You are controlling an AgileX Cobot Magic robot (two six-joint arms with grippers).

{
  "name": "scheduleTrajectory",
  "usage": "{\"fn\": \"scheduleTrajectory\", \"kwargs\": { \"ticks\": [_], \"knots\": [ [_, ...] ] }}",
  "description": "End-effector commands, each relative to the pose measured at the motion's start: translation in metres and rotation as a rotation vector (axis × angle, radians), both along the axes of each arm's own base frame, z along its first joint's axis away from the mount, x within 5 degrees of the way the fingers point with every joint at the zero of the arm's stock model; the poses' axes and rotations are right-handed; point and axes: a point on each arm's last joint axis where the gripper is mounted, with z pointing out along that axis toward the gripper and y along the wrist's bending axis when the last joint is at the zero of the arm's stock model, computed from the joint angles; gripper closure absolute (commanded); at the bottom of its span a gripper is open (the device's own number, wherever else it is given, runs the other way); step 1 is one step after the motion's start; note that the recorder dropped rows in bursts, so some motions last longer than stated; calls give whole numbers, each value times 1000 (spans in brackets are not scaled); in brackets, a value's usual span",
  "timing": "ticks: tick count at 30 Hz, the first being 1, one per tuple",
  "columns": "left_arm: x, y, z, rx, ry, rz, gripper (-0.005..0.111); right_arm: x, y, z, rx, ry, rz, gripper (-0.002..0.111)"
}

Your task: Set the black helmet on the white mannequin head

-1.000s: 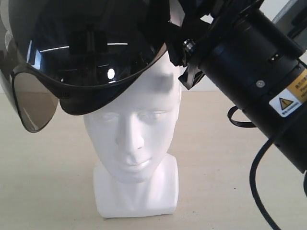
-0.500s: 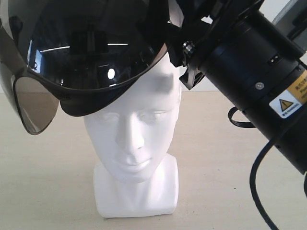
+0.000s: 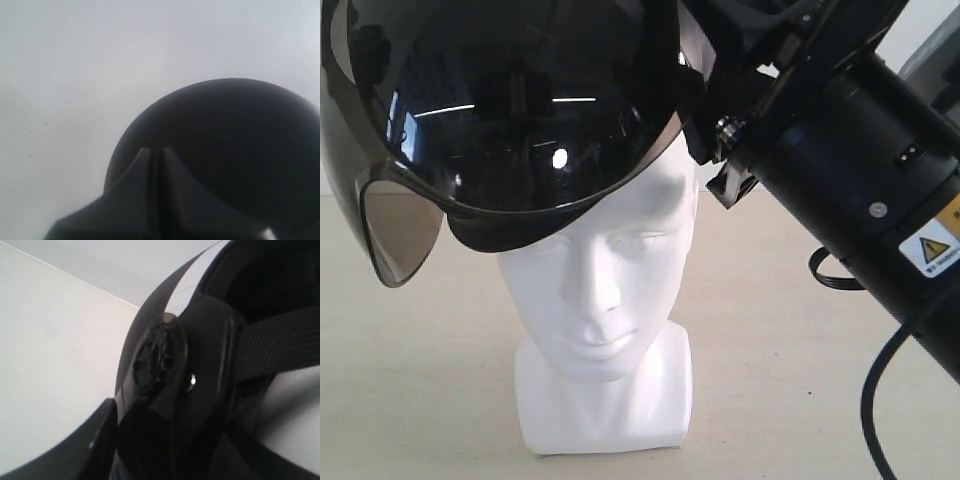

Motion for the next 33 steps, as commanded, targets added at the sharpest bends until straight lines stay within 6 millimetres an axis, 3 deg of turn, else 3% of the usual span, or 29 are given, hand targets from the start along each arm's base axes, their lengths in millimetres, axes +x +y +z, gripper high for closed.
{"fn": "scheduleTrajectory", "kwargs": {
  "ticks": [1,8,24,33],
  "knots": [
    [9,-12,4,21,4,-95,102,-3,-12,2,-14,-43,-97,108],
    [22,-20,9,47,26,-143,102,-5,-16,1,-23,-49,-119,108],
    [27,-27,6,43,17,-208,102,-4,-18,0,-37,-57,-154,108],
    [26,-28,6,50,14,-208,102,-4,-27,-16,-58,5,-202,108]
  ]
}}
